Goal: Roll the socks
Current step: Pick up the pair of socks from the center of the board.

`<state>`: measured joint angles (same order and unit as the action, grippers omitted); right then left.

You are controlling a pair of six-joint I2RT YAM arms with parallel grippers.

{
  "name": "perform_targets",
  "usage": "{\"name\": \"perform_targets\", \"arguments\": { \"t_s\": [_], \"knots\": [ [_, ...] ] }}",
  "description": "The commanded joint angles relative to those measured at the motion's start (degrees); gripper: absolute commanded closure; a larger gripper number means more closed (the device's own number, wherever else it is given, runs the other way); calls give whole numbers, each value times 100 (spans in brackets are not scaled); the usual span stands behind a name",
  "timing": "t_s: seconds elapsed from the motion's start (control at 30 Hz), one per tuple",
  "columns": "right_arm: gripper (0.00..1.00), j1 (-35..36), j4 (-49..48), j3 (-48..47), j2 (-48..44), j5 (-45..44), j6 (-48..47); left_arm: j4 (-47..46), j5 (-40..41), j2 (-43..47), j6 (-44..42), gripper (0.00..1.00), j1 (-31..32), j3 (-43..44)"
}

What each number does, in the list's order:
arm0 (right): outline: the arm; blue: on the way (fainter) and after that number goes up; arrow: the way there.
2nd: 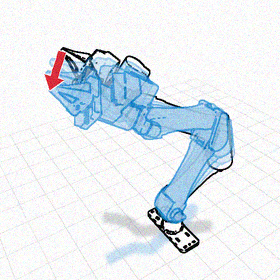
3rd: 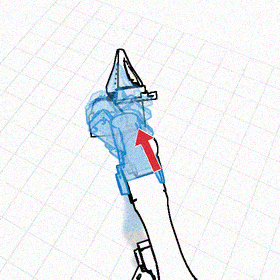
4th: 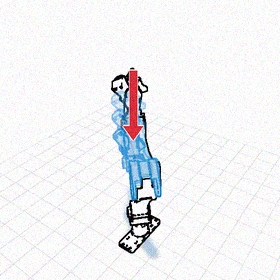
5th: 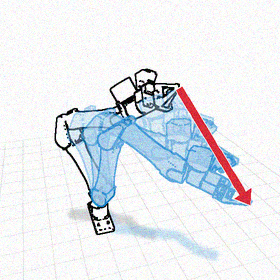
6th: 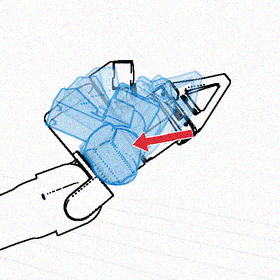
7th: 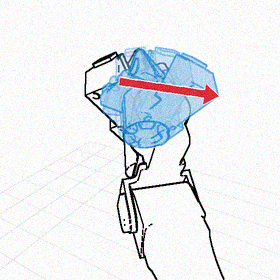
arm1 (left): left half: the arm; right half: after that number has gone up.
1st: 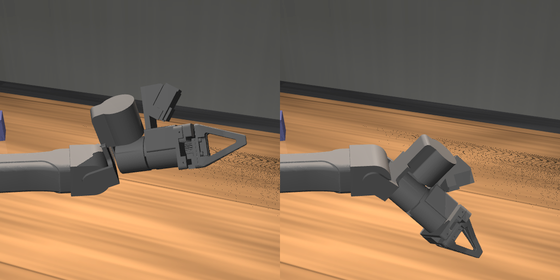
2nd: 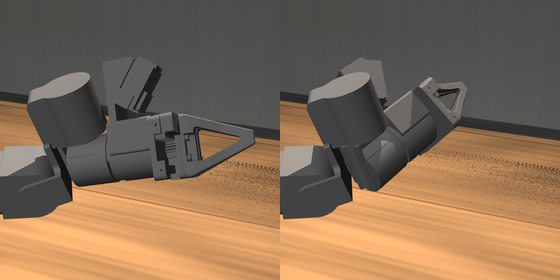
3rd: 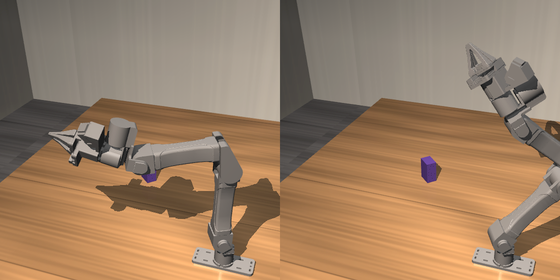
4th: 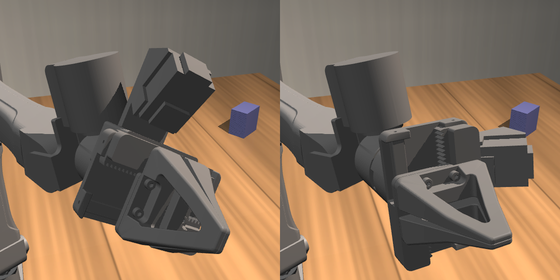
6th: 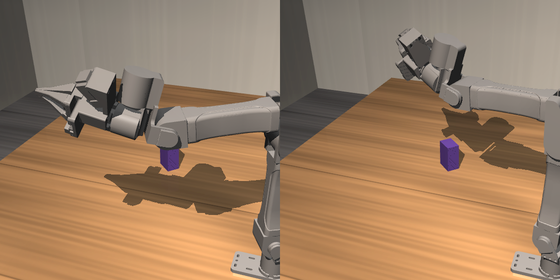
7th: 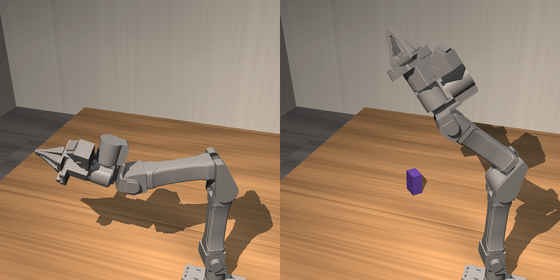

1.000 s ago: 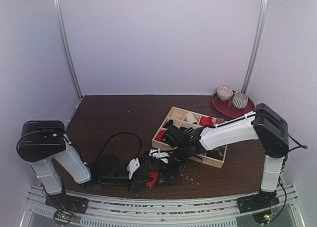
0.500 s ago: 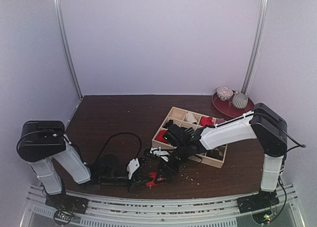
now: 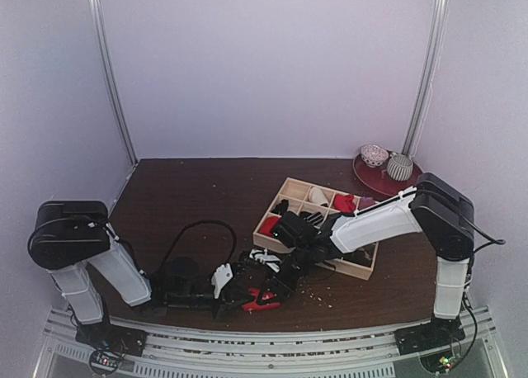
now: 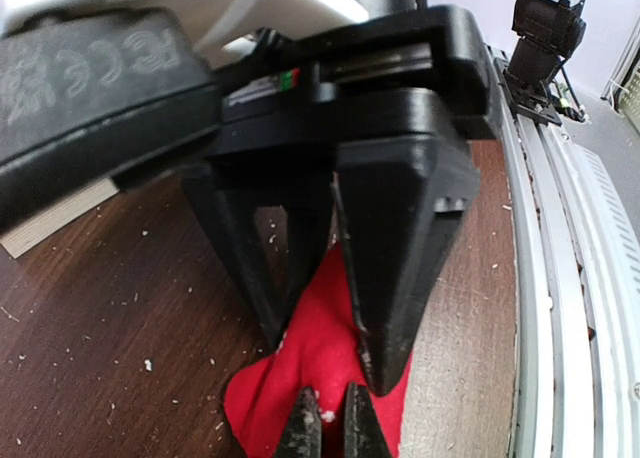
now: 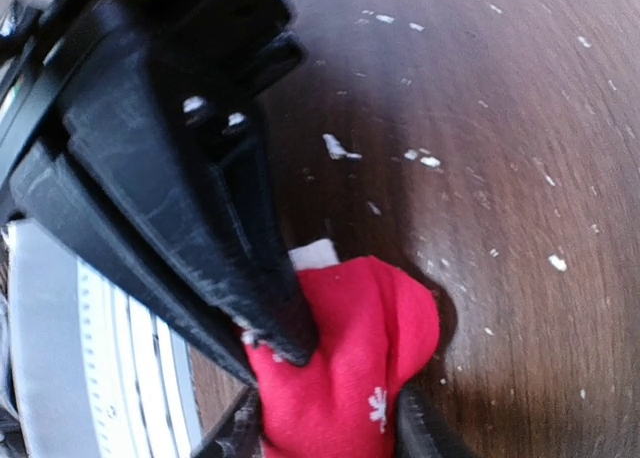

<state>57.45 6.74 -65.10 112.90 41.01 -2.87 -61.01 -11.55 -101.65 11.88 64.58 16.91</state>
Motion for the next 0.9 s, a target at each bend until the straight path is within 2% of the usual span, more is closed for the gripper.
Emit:
{"name": "perform_targets", "arguments": {
  "t_s": [0.0, 0.03, 0.1, 0.27, 0.33, 0.43, 0.63, 0.73, 0.87],
  "knots": [
    [72, 38, 166, 84, 225, -14, 156, 1248, -32, -179, -67, 100, 39, -167],
    [79, 45, 166, 117, 219, -18, 169, 1261, -4, -170, -71, 100, 38, -151],
    [100, 43, 152, 159, 172, -128, 239, 1283, 89, -126, -73, 97, 40, -128],
    [100, -7, 22, 273, -105, -363, 521, 1488, 525, 297, -47, 64, 38, -109],
    [100, -64, -30, 298, -257, -414, 631, 1712, 691, 710, -49, 59, 37, -97],
    [100, -155, -35, 289, -491, -415, 720, 2535, 1188, 1606, -37, 53, 29, -30],
    [100, -422, -14, 192, -1184, -724, 921, 4203, 2408, 3489, 175, 34, -37, 105],
    [100, -603, 4, 71, -1556, -953, 1041, 4561, 2567, 4281, 262, 28, -98, 35],
    [100, -910, 132, -160, -1913, -1565, 1093, 4962, 2711, 4900, 345, 20, -146, 98]
  ]
}}
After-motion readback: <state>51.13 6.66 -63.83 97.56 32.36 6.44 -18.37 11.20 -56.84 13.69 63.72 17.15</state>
